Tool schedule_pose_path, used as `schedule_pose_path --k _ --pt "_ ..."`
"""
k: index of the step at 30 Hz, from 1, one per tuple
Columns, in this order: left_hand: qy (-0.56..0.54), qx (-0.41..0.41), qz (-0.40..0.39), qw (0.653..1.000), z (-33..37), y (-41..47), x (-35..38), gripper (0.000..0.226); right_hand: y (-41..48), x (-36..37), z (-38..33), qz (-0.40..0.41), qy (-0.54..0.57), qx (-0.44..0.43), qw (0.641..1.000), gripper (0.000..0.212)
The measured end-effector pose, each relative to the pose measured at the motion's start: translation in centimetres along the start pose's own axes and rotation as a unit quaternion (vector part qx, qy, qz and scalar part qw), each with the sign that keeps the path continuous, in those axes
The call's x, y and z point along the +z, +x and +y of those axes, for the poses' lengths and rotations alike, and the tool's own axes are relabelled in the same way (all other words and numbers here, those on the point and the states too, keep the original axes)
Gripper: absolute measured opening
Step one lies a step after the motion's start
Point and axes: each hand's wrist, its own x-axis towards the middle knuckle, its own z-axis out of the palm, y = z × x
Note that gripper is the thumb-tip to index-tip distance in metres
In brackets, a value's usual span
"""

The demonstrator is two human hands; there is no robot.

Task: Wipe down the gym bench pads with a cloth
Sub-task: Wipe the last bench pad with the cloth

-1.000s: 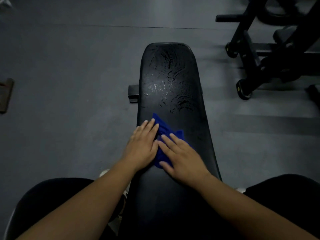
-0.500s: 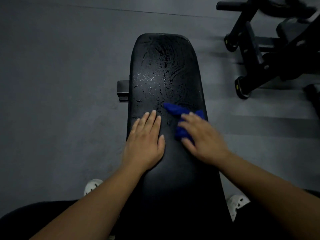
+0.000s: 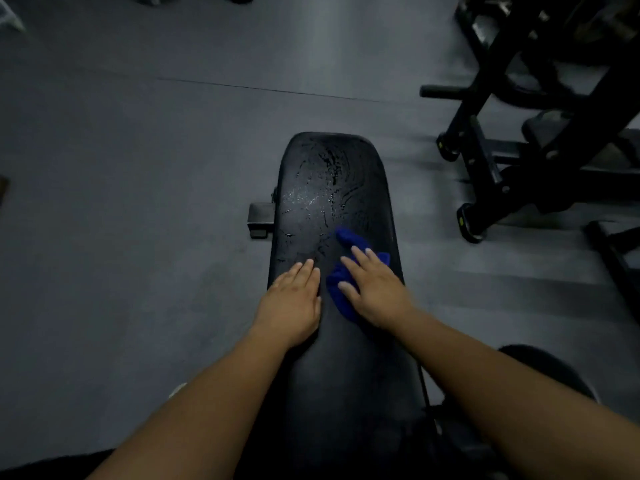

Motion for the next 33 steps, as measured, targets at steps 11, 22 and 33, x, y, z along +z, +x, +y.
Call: schedule_pose_path --k 11,22,33 --pt "0.017 -0.019 0.024 0.999 0.1 -1.3 2.0 0.076 1.2 1.7 0.9 0.078 0.032 0.021 0.996 0.068" --pt "0.018 -0.012 0.075 0.997 -0.7 3.7 1.5 0.060 0.4 1.7 2.7 0.053 -0.017 -0.102 0.993 0.057" --pt "-0.027 -0.005 0.126 0.992 -1.1 5.0 2.2 0.058 1.4 2.1 1.7 0.087 0.001 -0.021 0.996 0.059"
